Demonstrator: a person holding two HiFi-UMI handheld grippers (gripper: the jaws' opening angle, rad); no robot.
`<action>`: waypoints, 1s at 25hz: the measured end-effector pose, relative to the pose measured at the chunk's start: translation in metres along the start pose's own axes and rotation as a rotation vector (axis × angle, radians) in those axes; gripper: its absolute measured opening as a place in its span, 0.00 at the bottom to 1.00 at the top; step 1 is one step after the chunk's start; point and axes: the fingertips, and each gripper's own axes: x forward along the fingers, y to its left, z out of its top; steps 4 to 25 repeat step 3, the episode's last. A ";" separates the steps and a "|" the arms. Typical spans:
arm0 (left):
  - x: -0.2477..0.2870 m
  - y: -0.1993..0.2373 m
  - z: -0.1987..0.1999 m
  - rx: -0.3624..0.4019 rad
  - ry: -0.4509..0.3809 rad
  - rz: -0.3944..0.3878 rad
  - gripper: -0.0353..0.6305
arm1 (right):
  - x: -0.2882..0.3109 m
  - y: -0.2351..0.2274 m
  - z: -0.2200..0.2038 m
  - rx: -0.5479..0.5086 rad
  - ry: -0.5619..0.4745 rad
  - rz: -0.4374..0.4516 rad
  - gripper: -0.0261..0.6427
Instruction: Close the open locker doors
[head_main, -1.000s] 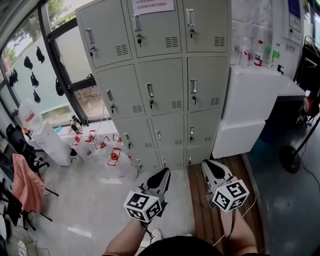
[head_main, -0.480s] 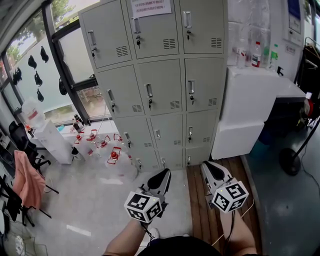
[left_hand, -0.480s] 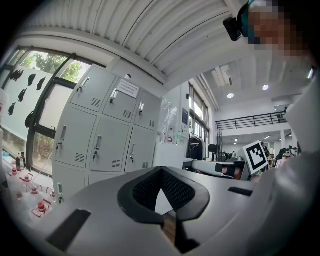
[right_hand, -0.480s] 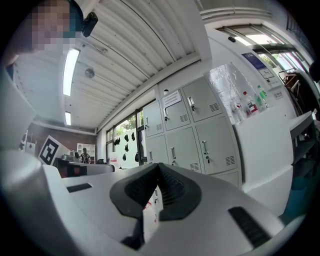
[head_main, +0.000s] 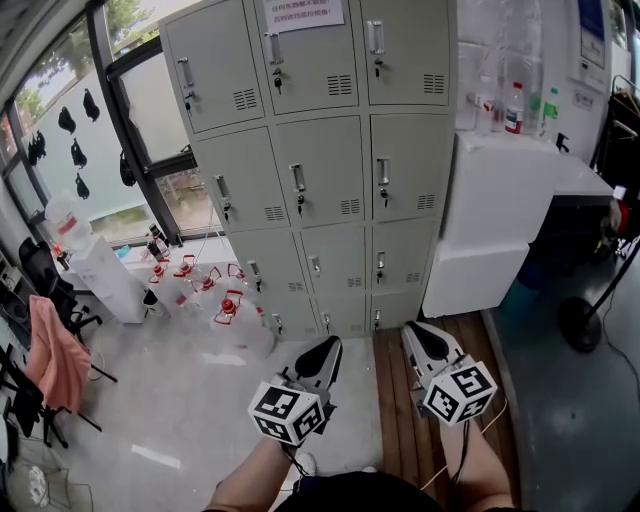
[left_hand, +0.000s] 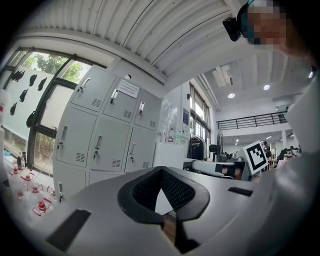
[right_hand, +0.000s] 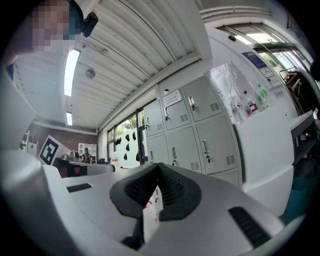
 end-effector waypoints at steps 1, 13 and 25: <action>0.000 0.001 0.000 0.000 0.000 0.000 0.08 | 0.001 0.000 0.000 0.000 0.000 0.001 0.04; 0.001 0.002 0.000 0.000 0.001 0.001 0.08 | 0.002 0.000 0.000 0.000 0.001 0.001 0.04; 0.001 0.002 0.000 0.000 0.001 0.001 0.08 | 0.002 0.000 0.000 0.000 0.001 0.001 0.04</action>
